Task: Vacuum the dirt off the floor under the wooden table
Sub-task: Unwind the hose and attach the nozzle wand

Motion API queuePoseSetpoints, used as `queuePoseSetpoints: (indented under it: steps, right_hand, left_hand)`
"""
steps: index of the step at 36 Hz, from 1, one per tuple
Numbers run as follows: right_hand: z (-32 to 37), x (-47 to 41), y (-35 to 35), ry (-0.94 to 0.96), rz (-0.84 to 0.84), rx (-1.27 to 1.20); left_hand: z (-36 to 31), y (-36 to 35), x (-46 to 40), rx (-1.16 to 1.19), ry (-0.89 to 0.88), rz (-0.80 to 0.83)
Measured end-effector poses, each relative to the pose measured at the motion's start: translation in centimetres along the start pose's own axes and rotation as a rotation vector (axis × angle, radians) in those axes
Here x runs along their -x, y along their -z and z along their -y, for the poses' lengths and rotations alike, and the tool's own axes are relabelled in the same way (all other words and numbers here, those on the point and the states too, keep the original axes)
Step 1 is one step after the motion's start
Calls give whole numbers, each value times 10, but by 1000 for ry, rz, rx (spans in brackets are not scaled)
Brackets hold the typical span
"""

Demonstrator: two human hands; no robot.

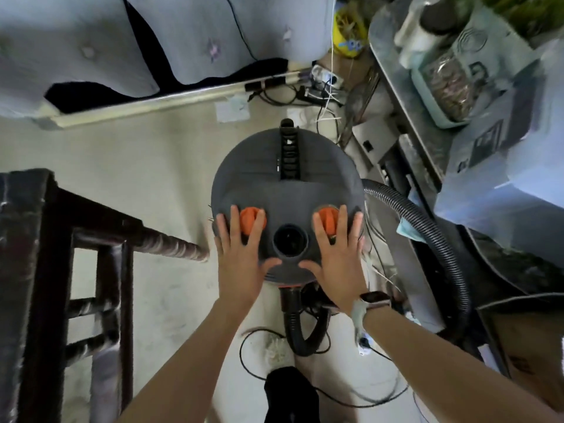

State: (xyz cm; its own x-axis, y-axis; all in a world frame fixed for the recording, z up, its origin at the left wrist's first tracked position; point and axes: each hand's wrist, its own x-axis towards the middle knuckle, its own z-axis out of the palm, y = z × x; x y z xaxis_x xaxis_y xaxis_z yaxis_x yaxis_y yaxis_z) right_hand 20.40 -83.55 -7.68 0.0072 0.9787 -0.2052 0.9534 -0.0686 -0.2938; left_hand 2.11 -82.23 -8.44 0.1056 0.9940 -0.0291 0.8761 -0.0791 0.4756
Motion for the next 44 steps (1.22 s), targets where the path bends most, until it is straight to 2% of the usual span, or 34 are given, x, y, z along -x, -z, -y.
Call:
queuePoseSetpoints:
  steps: [3, 12, 21, 27, 31, 34, 37, 40, 42, 44]
  right_hand:
    - [10, -34, 13, 2, 39, 2]
    - [41, -127, 25, -56, -21, -25]
    - [42, -187, 32, -4, -45, -2]
    - [37, -210, 38, 69, -48, -15]
    - [3, -205, 26, 230, -182, -93]
    - [-37, -184, 2, 285, -183, -76]
    - [-78, -156, -39, 236, -98, 0]
    - [-122, -139, -77, 178, 29, 210]
    - [-151, -138, -91, 69, 84, 320]
    - [-176, -142, -96, -79, 71, 386]
  left_hand:
    - [6, 7, -40, -10, 2, 27]
    - [24, 26, -144, -79, 23, 61]
    - [30, 29, -206, -11, 101, 80]
    - [24, 16, -219, -18, 143, 38]
    - [17, -17, -185, 66, 219, -34]
    - [11, -54, -147, 150, 281, -16]
    - [14, -93, -113, 194, 402, 68]
    - [27, -130, -89, 296, 589, 129]
    - [41, -149, -81, 319, 688, 166]
    - [57, -166, -78, 332, 747, 186]
